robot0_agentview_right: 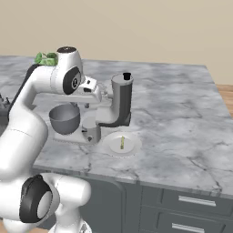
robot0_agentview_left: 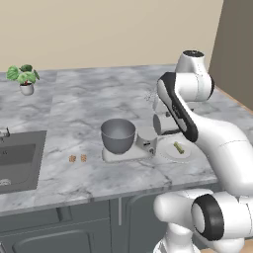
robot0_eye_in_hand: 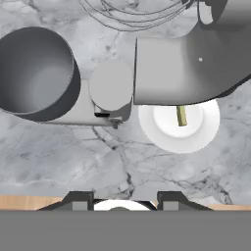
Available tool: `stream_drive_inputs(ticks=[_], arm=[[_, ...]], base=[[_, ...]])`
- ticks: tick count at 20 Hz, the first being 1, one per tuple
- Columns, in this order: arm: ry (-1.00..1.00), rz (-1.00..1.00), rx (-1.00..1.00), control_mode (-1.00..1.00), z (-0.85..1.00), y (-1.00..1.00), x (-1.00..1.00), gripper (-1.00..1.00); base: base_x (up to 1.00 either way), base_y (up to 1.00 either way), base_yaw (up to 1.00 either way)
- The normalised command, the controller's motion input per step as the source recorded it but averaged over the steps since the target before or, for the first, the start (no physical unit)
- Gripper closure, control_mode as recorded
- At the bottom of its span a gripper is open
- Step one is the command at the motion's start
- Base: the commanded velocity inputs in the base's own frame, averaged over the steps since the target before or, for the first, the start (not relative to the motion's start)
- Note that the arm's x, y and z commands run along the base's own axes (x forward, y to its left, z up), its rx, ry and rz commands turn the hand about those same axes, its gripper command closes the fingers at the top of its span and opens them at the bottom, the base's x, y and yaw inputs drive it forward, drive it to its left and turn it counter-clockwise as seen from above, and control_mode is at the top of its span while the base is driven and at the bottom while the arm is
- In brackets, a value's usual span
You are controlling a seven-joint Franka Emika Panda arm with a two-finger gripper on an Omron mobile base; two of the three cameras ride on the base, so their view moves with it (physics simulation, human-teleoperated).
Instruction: Add butter and sugar cubes to the stand mixer bowl and then turn on the stand mixer to begin making frosting.
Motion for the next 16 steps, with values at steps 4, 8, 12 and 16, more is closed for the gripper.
stream_drive_inputs(ticks=[4,8,12,16], arm=[[-0.01,0.01,-0.01,-1.0,0.0,0.02,-0.13,-1.0],[-0.05,0.02,-0.04,-1.0,0.0,0.15,-0.27,-1.0],[-0.05,0.03,-0.06,-1.0,0.0,0.26,-0.27,-1.0],[-0.04,0.05,-0.06,-1.0,0.0,0.34,-0.29,-1.0]], base=[[0.0,0.0,0.0],[0.0,0.0,0.0],[0.0,0.0,0.0],[0.0,0.0,0.0]])
